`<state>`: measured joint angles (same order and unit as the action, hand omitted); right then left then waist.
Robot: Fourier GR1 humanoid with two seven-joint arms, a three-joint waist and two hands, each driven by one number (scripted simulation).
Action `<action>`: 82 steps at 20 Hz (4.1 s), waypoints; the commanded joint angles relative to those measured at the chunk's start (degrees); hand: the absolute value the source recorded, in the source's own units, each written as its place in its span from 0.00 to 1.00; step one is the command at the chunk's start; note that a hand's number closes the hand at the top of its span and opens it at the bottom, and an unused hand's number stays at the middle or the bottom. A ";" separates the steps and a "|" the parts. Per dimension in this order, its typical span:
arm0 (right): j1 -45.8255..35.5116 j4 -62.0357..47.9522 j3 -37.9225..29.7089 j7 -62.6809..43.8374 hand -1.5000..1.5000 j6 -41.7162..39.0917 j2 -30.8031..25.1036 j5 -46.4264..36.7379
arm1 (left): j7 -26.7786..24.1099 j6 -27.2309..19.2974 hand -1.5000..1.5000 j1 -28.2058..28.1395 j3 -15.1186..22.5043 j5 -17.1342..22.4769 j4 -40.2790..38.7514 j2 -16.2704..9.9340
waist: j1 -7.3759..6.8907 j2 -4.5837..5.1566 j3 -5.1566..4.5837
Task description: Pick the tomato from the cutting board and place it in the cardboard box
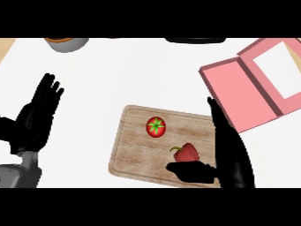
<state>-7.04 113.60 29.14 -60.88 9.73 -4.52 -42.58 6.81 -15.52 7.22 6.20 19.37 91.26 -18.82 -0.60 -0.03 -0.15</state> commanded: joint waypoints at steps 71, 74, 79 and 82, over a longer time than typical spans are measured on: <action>-19.89 -48.26 8.98 2.98 1.00 23.32 4.52 12.52 | 2.91 7.13 0.50 -0.92 -6.89 -10.70 1.76 9.66 | 0.36 0.03 0.15; -25.74 -50.81 10.56 1.87 1.00 21.81 4.51 12.48 | 4.25 7.38 0.50 -1.80 -8.23 -10.06 4.08 8.80 | 0.04 0.04 0.16; -25.69 -49.50 12.86 -2.20 1.00 22.38 4.52 6.65 | 3.17 7.81 0.50 -2.02 -6.75 -10.98 2.22 10.92 | 0.21 0.01 0.15; -20.88 -45.57 9.20 0.62 1.00 18.73 4.06 1.45 | 2.58 8.64 0.50 -1.75 -9.25 -9.91 1.45 10.27 | 0.66 -0.04 0.14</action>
<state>-30.22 64.78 39.71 -57.90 30.32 -0.25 -36.25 11.48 -7.89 6.18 -2.07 9.18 94.27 -9.08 -0.25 -0.04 0.00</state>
